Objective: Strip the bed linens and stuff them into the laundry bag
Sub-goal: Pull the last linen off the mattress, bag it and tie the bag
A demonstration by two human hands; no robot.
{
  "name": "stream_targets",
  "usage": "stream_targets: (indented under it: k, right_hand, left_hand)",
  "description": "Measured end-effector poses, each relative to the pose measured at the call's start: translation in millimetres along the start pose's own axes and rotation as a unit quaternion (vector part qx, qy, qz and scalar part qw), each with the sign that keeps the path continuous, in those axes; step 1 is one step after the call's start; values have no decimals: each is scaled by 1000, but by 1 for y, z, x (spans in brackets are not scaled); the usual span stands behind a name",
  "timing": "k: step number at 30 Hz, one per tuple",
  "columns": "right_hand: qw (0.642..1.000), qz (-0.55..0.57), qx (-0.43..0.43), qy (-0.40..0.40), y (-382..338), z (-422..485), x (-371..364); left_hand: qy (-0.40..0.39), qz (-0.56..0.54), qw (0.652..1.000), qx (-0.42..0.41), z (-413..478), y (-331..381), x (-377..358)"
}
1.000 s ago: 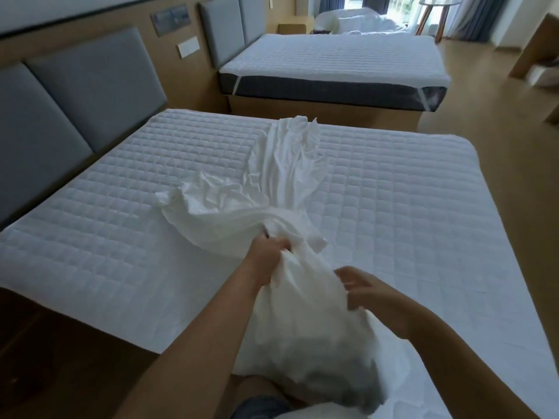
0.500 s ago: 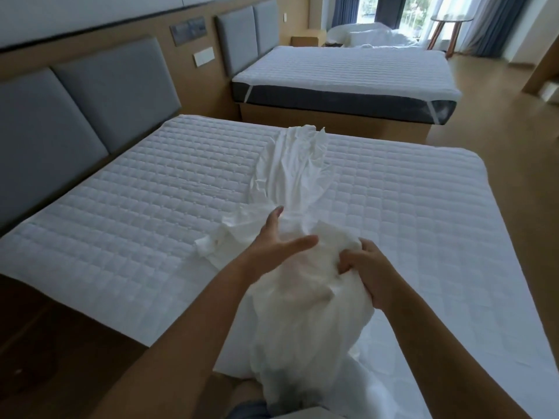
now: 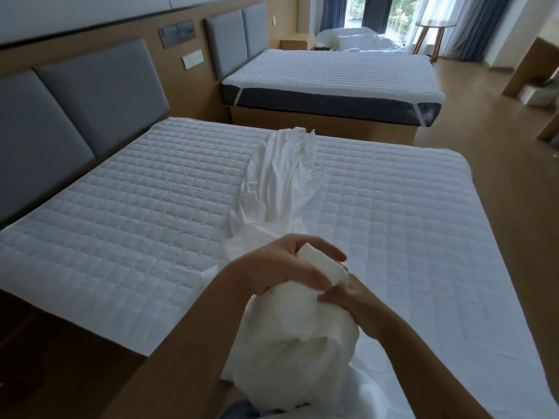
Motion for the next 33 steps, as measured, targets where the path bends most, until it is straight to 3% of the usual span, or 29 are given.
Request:
stream_targets:
  k: [5,7,8,10,12,14,16,20,22,25,26,27,28,30,31,33]
  right_hand:
    - [995,-12,-83,53,3,8,-19]
    - [987,6,-122,103,4,13,-17]
    - [980,40,-137,138,4,15,-14]
    - [957,118,-165,206,3,18,-7]
    - [951,125,-182,216,-2,20,0]
    - [960,83,-192,188,-6,23,1]
    - [961,79,-206,169,-8,22,0]
    - [966,74,-219,117,-9,16,-2]
    - [958,137,-231,100,-12,11,-5]
    - [948,235,-195,90,-12,10,-7]
    - [958,208,-162,109,-11,8,-6]
    - [977,111,-113,144,-9,3,-3]
    - [980,-69,-60,177,-9,-3,0]
    - [914,-385,29,124,-3,-9,-7]
    - [890,-447,52,68,2,-10,-14]
    - [894,-446,50,2,5,-8,-18]
  left_hand:
    - [268,26,962,-38,-2,-7,29]
    - [416,111,901,-42,-17,-15,39]
    - [441,180,877,-66,-26,-17,38]
    - [323,338,882,-66,-33,-30,21]
    - [170,504,847,-13,-36,-52,-11]
    - [185,577,794,-41,-34,-74,-27]
    - [233,576,779,-85,-27,-78,-25]
    - [162,504,845,-72,-20,-60,-10]
    - [178,452,868,-100,-22,-53,-2]
    - [216,387,896,0,-19,-61,16]
    - [229,374,898,41,-16,-64,20]
    - [237,342,906,76,-13,-66,23]
    - [237,288,922,100,-10,-69,24]
    - [210,169,953,137,-7,-73,26]
    - [177,129,963,155,-6,-75,25]
    - [97,92,973,187,-6,-74,23]
Point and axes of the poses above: each hand's wrist, its own z-axis towards the middle knuckle, its own x-axis out of the back of the hand, y = z × x, the point moved 4 cm from there along z, towards the middle knuckle, and after that the axes turned 3 degrees about -x, right-handed, at the moved point
